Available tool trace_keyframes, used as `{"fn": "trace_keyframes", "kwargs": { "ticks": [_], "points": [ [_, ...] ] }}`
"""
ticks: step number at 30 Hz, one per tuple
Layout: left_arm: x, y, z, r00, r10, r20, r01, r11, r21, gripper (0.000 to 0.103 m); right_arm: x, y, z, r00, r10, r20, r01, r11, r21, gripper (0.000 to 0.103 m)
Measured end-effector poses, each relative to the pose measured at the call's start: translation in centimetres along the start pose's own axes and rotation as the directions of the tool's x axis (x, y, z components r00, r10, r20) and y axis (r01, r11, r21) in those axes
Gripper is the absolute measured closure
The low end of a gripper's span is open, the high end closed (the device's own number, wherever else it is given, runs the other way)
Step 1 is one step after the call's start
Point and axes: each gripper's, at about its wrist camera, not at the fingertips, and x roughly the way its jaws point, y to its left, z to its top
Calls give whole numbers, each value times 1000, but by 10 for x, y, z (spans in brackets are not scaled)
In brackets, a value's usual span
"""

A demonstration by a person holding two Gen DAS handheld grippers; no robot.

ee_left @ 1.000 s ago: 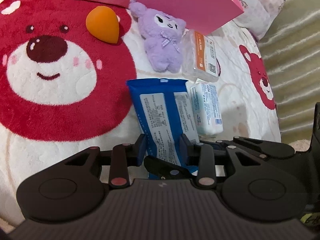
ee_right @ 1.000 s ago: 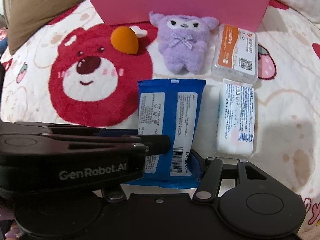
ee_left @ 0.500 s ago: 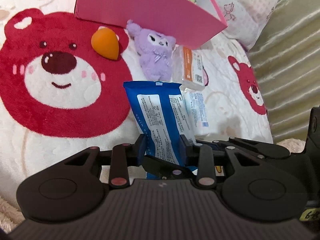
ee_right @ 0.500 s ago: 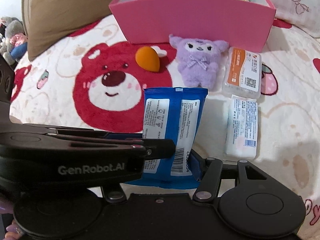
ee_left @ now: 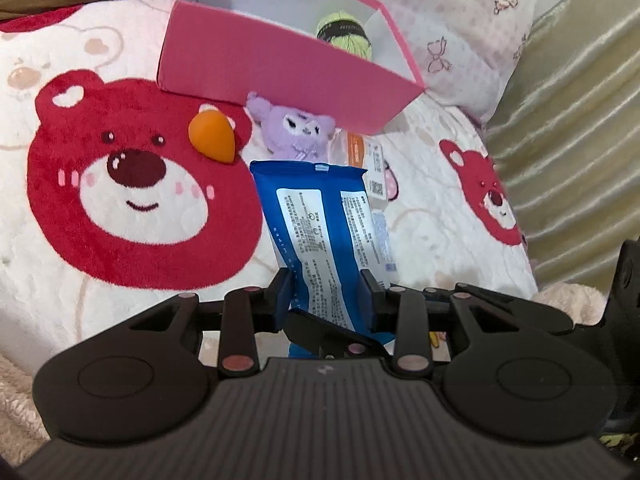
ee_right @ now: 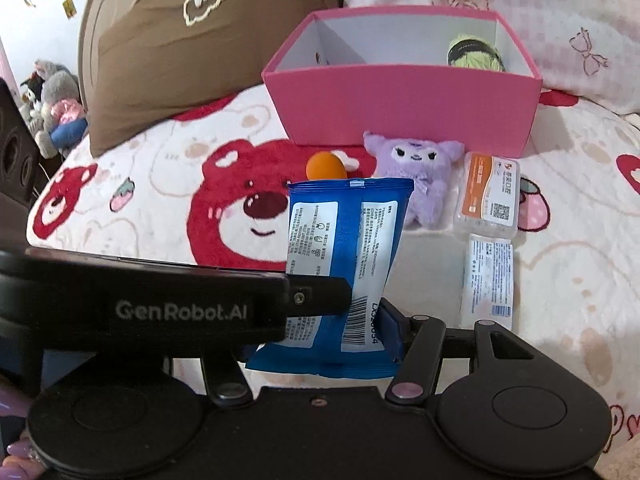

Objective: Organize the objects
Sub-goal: 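Lift the blue snack packet with the left tool toward the pink box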

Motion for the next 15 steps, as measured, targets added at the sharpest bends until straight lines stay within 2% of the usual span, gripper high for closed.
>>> {"fn": "trace_keyframes", "kwargs": {
  "ticks": [5,15],
  "points": [
    [-18,-13,7,999,27,19,-28,999,33,71,-12,3,5,999,25,43,-25,1000,-1,40],
    [-46,-38,31,998,-9,62,5,997,74,71,-43,1,25,992,68,105,-65,997,-37,40]
  ]
}}
